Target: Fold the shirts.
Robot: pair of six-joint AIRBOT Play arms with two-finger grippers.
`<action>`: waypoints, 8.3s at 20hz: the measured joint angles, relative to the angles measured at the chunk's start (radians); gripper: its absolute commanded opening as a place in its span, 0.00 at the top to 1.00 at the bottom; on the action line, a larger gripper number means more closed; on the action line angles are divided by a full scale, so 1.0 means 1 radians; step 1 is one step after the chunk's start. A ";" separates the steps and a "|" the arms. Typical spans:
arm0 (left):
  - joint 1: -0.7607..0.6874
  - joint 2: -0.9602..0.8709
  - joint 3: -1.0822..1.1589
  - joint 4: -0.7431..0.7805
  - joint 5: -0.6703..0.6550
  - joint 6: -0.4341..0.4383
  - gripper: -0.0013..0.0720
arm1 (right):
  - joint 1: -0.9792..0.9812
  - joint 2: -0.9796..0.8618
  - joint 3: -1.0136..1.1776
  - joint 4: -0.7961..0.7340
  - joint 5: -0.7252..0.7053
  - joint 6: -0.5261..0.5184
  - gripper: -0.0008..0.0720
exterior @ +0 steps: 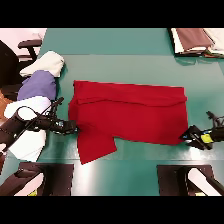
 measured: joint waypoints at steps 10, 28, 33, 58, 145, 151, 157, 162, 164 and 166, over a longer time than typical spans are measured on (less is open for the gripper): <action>0.000 0.171 0.043 0.178 -0.159 -0.066 0.95 | 0.178 -0.026 0.060 -0.032 0.010 -0.007 0.97; -0.001 -0.223 0.441 0.276 0.090 -0.025 0.81 | 0.438 -0.332 0.673 -0.146 -0.033 0.083 0.95; 0.000 -0.387 0.580 0.252 0.135 -0.010 0.33 | 0.412 -0.494 0.851 -0.025 -0.048 0.029 0.45; -0.444 -0.651 0.760 0.051 0.288 -0.125 0.95 | 0.145 -0.645 0.801 0.373 0.040 -0.320 0.97; -0.436 -0.208 0.982 0.420 0.122 -0.239 0.95 | -0.270 -0.390 0.930 -0.044 -0.145 0.114 0.97; -0.436 -0.208 0.982 0.420 0.125 -0.241 0.95 | -0.314 -0.386 0.934 -0.298 -0.076 0.122 0.22; -0.436 -0.208 0.982 0.422 0.124 -0.237 0.95 | -0.314 -0.386 1.046 -0.417 -0.013 0.173 0.19; -0.436 -0.208 0.982 0.423 0.126 -0.235 0.95 | -0.184 -0.342 1.102 -0.225 0.022 0.183 0.20; -0.436 -0.208 0.982 0.426 0.127 -0.233 0.95 | -0.072 -0.307 1.109 -0.148 0.029 0.173 0.20; -0.436 -0.208 0.982 0.427 0.122 -0.233 0.95 | 0.060 -0.273 1.112 -0.101 0.032 0.167 0.20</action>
